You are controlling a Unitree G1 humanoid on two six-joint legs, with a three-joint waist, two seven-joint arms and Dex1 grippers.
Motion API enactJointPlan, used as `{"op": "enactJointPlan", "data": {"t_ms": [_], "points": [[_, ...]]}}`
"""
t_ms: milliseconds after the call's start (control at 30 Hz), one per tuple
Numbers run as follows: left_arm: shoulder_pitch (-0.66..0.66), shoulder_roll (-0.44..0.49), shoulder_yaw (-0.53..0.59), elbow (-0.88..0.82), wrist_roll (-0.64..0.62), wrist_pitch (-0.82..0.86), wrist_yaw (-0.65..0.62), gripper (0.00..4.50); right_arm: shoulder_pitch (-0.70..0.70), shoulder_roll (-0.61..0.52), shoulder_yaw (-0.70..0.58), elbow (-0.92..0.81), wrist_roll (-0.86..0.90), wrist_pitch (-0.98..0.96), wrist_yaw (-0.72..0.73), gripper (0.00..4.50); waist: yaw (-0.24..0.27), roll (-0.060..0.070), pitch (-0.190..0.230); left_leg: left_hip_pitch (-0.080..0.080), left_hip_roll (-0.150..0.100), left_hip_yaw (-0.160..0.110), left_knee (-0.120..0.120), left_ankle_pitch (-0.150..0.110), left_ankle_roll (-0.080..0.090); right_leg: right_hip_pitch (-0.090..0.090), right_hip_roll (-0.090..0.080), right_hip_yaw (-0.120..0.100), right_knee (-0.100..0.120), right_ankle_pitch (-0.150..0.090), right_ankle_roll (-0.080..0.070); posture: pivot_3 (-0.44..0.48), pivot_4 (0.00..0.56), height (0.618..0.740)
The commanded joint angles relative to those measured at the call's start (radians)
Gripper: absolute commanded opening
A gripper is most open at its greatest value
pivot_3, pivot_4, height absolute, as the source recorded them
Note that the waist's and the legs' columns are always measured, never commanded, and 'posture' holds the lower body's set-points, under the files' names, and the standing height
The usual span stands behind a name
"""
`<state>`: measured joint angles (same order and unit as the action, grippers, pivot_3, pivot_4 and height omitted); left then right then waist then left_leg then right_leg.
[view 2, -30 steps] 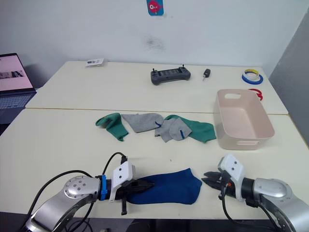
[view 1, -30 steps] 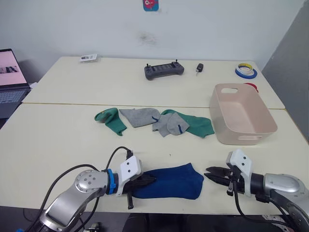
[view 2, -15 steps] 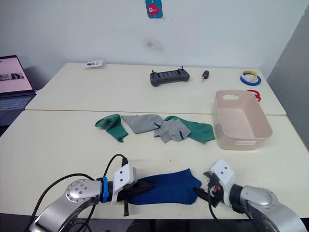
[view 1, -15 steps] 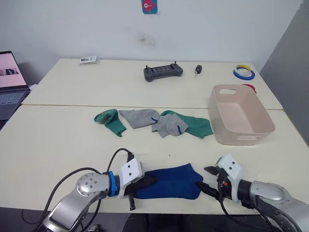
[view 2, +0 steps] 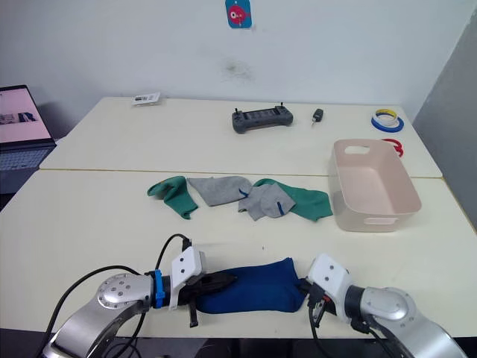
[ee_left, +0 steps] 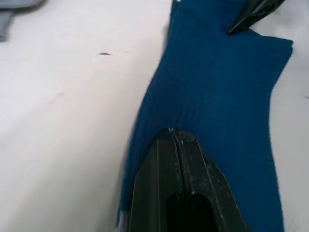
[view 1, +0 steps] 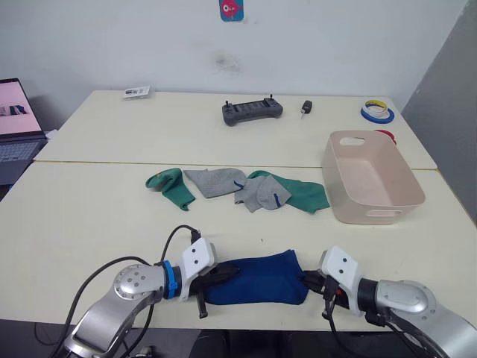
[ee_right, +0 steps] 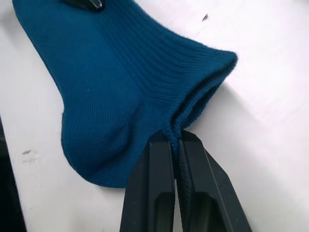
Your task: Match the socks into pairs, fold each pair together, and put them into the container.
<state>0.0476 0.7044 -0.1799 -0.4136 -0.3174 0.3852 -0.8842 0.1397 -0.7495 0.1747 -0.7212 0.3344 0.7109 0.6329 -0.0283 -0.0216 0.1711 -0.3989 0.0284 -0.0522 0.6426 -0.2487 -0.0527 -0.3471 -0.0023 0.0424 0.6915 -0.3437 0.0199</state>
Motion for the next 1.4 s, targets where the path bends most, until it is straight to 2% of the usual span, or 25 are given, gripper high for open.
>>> {"op": "enactJointPlan", "data": {"t_ms": [33,233,433,633,800,933,1133,1400], "points": [[-0.055,-0.020,0.019,-0.052,-0.047,0.036,0.000,0.00,-0.046,-0.013,-0.086,0.012,0.068,0.022,0.049,0.03,0.000,0.000,0.000,0.000,0.000,0.000,0.000,0.000,0.000,0.000,0.000,0.000,0.000,0.000,0.000,0.000,0.150,0.740],[-0.153,-0.063,-0.081,-0.031,-0.013,0.067,-0.019,0.00,-0.123,-0.076,-0.177,0.094,0.156,0.060,0.155,0.03,0.000,-0.001,0.001,0.000,-0.001,0.000,0.000,0.000,0.000,0.000,0.002,0.000,0.000,0.000,0.000,0.000,0.150,0.740],[-0.213,-0.100,-0.189,0.056,0.076,0.057,-0.013,0.00,-0.162,-0.113,-0.187,0.117,0.195,0.080,0.203,0.03,-0.001,-0.001,0.001,0.000,-0.001,0.000,0.000,0.000,0.000,0.000,0.003,0.000,0.000,0.000,0.000,0.000,0.150,0.740],[-0.229,-0.135,-0.211,0.138,0.130,0.045,0.007,0.00,-0.173,-0.118,-0.178,0.080,0.222,0.105,0.205,0.03,0.000,-0.001,0.001,-0.001,-0.001,0.000,0.001,0.000,0.000,0.000,0.003,0.000,0.001,0.000,0.000,0.000,0.150,0.740],[-0.204,-0.117,-0.214,0.143,0.139,0.036,-0.008,0.00,-0.249,-0.105,-0.183,0.016,0.347,0.241,0.190,0.03,-0.001,-0.001,0.001,0.000,-0.001,0.000,0.001,0.000,0.000,0.000,0.003,0.000,0.001,0.000,0.000,0.000,0.150,0.740],[-0.200,-0.116,-0.211,0.142,0.136,0.032,-0.012,0.00,-0.330,-0.085,-0.123,0.009,0.392,0.318,0.164,0.03,-0.001,-0.001,0.001,0.000,0.000,-0.001,0.001,0.000,0.000,0.001,0.003,0.000,0.001,0.000,0.000,0.000,0.150,0.740],[-0.196,-0.114,-0.193,0.128,0.122,0.028,-0.021,0.00,-0.456,0.028,-0.002,0.087,0.421,0.430,0.113,0.03,-0.001,-0.001,0.001,0.000,0.000,-0.001,0.000,0.000,0.000,0.000,0.003,0.000,0.001,0.000,0.000,0.000,0.150,0.740],[-0.173,-0.107,-0.168,0.114,0.119,0.020,-0.024,0.00,-0.533,0.165,0.071,0.206,0.409,0.491,0.062,0.03,-0.002,-0.001,0.001,0.000,0.000,-0.001,0.000,0.000,0.000,-0.001,0.003,0.000,0.002,0.000,0.000,0.000,0.150,0.740]]}}
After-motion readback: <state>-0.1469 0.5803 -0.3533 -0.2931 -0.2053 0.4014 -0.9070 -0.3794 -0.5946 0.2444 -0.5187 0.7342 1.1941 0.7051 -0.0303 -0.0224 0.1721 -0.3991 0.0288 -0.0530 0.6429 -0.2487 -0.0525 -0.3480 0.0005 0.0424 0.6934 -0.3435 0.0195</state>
